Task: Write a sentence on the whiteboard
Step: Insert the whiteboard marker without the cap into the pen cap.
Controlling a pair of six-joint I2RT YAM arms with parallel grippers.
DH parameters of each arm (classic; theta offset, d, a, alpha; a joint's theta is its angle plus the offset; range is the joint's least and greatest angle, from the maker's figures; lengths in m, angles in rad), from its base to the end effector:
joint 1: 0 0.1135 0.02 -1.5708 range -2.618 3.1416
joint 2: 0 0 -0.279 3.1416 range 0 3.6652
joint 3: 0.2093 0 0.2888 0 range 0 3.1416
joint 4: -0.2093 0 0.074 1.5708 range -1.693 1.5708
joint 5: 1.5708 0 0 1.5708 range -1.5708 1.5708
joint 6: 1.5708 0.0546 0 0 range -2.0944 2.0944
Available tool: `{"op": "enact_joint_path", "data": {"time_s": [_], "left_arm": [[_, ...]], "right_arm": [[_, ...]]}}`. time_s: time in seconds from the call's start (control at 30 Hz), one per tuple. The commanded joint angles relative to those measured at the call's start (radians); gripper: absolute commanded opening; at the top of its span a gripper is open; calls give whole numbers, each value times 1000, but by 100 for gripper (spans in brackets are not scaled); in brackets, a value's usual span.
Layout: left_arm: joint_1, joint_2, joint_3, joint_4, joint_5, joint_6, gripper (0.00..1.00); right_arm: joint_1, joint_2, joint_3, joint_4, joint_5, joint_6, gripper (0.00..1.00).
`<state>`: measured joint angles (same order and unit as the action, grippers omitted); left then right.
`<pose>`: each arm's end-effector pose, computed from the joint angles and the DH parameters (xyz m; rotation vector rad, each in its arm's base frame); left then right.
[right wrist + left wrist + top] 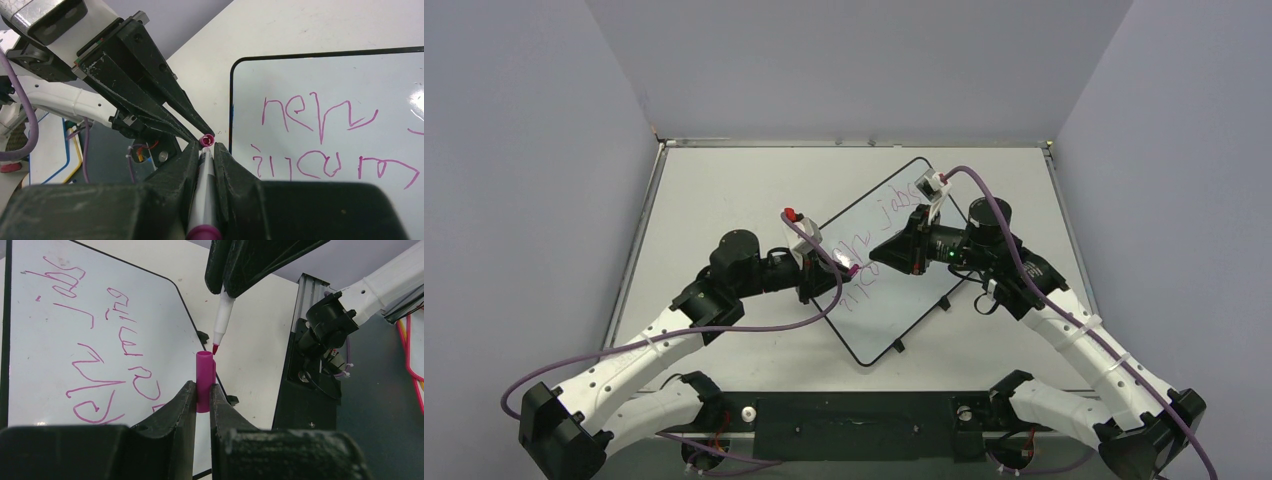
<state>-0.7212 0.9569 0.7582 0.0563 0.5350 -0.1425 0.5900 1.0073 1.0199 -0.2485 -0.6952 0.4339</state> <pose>0.1827 -0.1977 0.3275 0.9081 1.5764 -1.0828 0.2011 0.1767 0.3858 -0.6850 1.8411 1.3259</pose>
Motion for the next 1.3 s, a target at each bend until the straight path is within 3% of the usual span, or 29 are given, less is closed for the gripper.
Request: {"op": "enact_joint_path", "data": {"time_s": [0.0,1.27], "left_arm": [[-6,0,15,50,-10,19,0],[-21,-31,-16,74,-41,14,0]], "right_arm": [[7,8,47,23,8,-15,0],[30,8,85,17,103,-23,0]]}}
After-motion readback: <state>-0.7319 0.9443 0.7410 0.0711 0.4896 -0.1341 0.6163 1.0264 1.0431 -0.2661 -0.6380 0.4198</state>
